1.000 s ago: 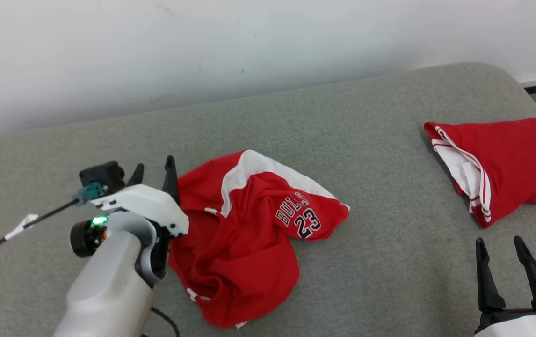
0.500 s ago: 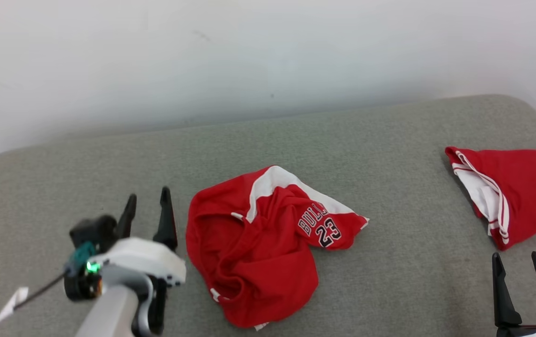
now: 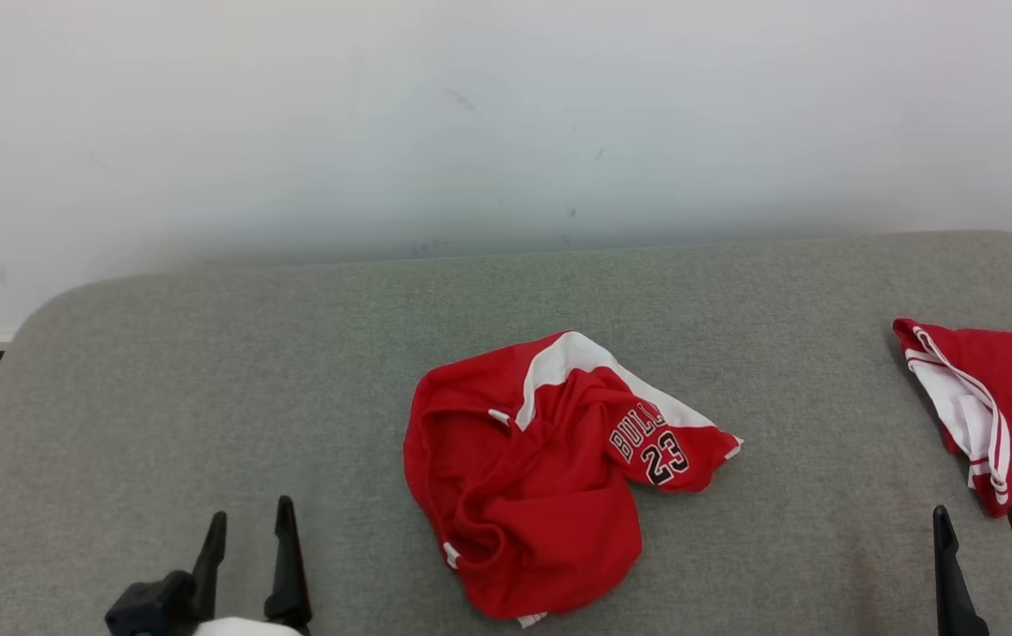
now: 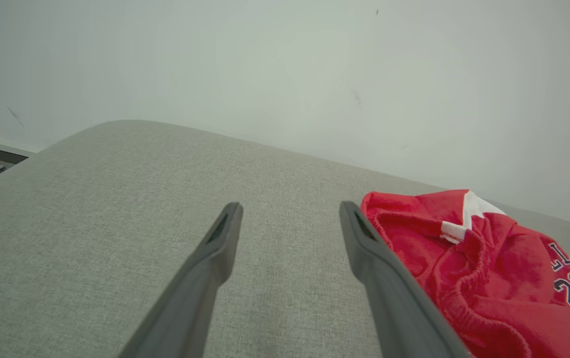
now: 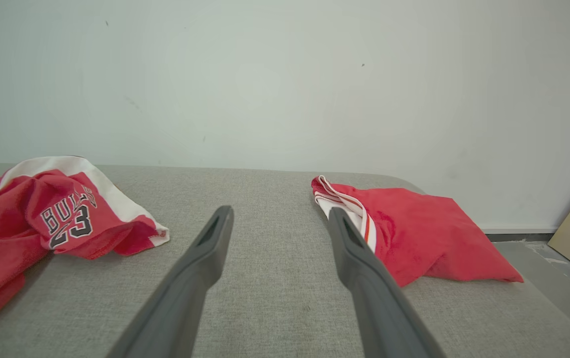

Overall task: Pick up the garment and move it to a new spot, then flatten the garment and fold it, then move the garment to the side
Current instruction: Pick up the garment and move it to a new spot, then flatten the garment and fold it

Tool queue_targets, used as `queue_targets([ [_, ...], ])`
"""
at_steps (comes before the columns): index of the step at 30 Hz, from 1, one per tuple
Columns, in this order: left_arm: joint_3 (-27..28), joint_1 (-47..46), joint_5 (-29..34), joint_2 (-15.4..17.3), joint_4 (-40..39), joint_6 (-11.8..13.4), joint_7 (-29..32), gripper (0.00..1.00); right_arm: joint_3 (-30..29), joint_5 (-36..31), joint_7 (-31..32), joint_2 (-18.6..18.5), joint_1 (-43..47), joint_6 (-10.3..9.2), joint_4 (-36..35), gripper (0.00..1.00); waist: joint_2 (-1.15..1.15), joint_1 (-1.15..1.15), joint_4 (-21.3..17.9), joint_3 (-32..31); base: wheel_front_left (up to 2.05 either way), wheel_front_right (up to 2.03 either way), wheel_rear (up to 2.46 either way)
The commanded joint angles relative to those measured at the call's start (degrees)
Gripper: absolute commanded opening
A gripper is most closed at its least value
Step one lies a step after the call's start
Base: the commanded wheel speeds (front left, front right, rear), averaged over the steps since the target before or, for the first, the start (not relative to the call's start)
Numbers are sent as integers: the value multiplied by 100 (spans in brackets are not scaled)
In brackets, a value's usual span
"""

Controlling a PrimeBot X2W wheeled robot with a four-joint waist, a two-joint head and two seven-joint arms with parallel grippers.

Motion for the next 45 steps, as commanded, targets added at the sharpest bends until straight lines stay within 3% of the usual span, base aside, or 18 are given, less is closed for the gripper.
queue_targets([
  [1, 115, 173, 125, -24, -87, -43, -8, 100, -4, 6, 5, 8, 87, -16, 37, 100, 0, 0, 75, -56, 0, 0, 0],
  [10, 581, 832, 595, -283, -485, -491, -9, 100, 98, -36, 5, 55, 223, -16, 195, 100, 0, 0, 200, -279, 0, 0, 0],
  [20, 699, 1144, 882, -382, -828, -1055, -9, 100, 444, 112, 5, 71, 264, -16, 261, 100, 0, 0, 261, -352, 0, 0, 0],
  [45, 538, 997, 635, -395, -703, -1024, -9, 100, 549, 199, 5, -2, 178, -16, 238, 100, 0, 0, 147, -268, 0, 0, 0],
])
